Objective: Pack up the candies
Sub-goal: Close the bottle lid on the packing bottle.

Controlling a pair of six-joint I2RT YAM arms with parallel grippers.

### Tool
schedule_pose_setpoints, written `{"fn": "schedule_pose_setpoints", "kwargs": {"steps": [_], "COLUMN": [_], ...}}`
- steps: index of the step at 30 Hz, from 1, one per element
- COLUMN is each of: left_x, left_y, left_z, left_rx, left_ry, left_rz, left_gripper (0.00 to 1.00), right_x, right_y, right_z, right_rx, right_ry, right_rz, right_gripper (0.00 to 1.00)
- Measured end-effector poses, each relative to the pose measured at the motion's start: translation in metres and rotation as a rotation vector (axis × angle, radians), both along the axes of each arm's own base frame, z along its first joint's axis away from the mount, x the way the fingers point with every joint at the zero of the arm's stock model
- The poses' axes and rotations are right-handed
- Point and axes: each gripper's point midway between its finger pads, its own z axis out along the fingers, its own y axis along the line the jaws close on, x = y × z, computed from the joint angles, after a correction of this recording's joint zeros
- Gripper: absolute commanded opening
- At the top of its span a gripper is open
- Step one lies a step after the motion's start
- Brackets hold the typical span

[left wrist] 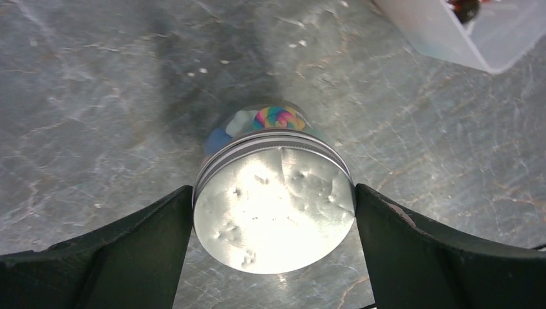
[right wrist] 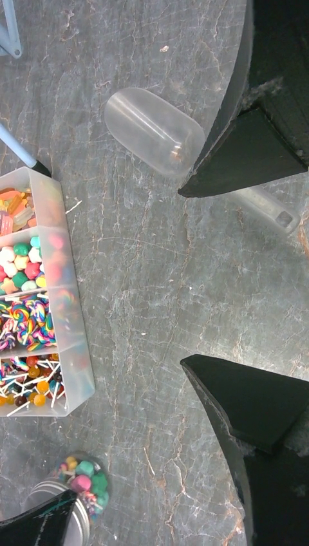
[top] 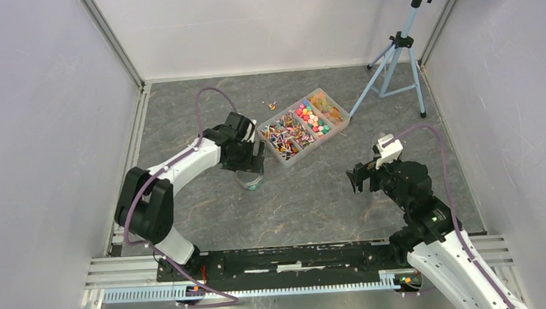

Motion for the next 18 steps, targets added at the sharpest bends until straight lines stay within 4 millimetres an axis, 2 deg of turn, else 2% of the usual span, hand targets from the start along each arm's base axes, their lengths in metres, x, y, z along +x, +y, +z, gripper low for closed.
{"fn": "schedule_pose_setpoints", "kwargs": {"steps": [6, 14, 18], "left_x": [-0.021, -0.062, -0.081], "left_y": [-0.028, -0.066, -0.076], "left_z": [-0.002, -0.003, 0.003], "left_rx": [-0.014, -0.085, -0.126], "left_ry": [0.017, 0.039, 0.058], "left_rz": [-0.061, -0.13, -0.142], "left_gripper": [0.96, 1.0, 1.0], "right_x": [-0.001, -0.003, -0.004], "right_y": [0.005, 0.018, 0.023], "right_z": [-0.001, 0.003, 0.003], "right_rx": [0.013, 0.068, 0.105], "right_ry": [0.01, 0.019, 0.029], "right_rz": [0.02, 0.069, 0.085], "right_gripper": [0.98, 0.98, 0.97]}}
